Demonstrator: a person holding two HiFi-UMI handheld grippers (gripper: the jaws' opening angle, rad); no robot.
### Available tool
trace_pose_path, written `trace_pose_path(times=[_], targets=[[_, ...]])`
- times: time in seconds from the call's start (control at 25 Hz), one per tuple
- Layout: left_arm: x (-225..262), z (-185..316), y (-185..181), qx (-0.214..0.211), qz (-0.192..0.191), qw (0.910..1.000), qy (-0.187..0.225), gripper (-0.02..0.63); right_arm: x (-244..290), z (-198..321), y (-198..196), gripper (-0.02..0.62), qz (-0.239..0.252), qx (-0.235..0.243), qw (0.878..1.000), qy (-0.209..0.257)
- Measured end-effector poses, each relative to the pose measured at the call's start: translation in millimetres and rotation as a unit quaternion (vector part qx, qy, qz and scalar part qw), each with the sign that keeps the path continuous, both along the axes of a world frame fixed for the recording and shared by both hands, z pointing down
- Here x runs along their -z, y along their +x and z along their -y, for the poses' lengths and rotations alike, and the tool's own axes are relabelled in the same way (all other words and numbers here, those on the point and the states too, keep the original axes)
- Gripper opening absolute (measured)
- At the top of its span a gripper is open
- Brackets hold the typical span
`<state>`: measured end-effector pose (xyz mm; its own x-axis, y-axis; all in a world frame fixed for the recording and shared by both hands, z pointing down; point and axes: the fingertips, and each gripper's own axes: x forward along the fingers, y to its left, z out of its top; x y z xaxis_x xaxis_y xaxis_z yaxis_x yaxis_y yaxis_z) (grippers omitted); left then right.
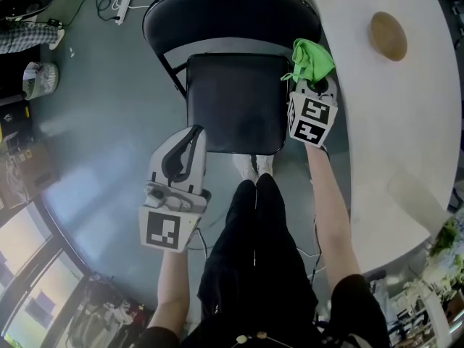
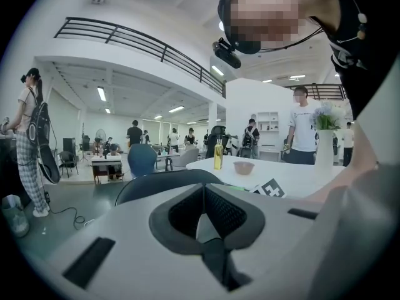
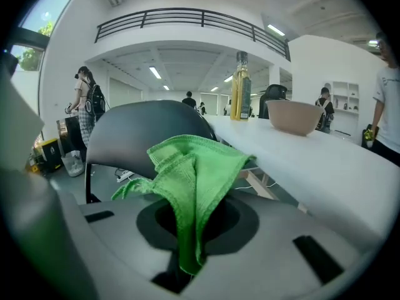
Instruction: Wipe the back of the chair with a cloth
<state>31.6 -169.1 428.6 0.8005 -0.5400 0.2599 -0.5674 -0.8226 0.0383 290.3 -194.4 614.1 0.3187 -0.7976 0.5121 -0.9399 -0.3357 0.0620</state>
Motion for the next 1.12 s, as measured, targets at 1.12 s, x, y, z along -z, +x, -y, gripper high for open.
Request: trace_pose_path(times=[1.12], targets=[[221.0,-26.3,-3.0,0.009,-0.063,0.9954,0.072,0.012,360.3,-87.8,-100.2,0.046,-0.023,0.145,0.97,0.192]])
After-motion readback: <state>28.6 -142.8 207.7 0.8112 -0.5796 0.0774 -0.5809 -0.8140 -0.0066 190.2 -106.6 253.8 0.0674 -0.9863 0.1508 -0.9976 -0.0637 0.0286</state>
